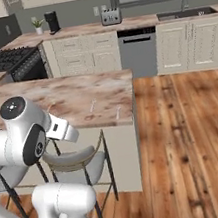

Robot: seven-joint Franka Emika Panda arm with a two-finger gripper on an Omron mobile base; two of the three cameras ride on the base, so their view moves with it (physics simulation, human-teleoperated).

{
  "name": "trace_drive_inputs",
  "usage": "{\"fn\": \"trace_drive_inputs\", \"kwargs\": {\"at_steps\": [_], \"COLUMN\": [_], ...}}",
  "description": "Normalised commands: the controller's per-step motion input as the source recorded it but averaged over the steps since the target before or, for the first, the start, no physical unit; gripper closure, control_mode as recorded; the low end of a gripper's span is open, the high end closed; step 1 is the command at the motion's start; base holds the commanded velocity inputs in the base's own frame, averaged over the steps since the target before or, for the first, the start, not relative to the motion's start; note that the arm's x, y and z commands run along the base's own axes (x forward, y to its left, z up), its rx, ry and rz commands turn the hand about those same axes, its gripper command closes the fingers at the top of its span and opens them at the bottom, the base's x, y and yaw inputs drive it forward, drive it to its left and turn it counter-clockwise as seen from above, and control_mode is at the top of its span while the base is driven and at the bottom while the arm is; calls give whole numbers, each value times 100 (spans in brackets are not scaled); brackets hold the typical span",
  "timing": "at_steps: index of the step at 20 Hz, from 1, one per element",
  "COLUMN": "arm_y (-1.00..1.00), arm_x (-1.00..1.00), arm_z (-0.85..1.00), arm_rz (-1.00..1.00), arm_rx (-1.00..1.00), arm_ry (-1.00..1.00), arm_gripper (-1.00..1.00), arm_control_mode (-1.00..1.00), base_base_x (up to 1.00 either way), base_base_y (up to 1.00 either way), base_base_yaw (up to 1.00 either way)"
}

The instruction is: Pick up the metallic utensils from the counter and place them in the open drawer. Make sure not to pick up any wooden utensils.

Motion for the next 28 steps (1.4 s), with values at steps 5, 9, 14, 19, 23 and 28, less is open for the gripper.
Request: {"fn": "trace_drive_inputs", "kwargs": {"at_steps": [5, 9, 14, 19, 23, 28], "arm_y": [0, 0, 0, 0, 0, 0], "arm_x": [0, 0, 0, 0, 0, 0], "arm_z": [0, 0, 0, 0, 0, 0], "arm_rz": [0, 0, 0, 0, 0, 0], "arm_rx": [0, 0, 0, 0, 0, 0], "arm_ry": [0, 0, 0, 0, 0, 0], "arm_gripper": [-100, -100, -100, -100, -100, -100], "arm_control_mode": [100, 100, 100, 100, 100, 100], "base_base_x": [71, 62, 63, 66, 62, 57], "base_base_y": [0, 1, 5, 4, 0, 0], "base_base_yaw": [16, 8, 4, 0, 0, -2]}}
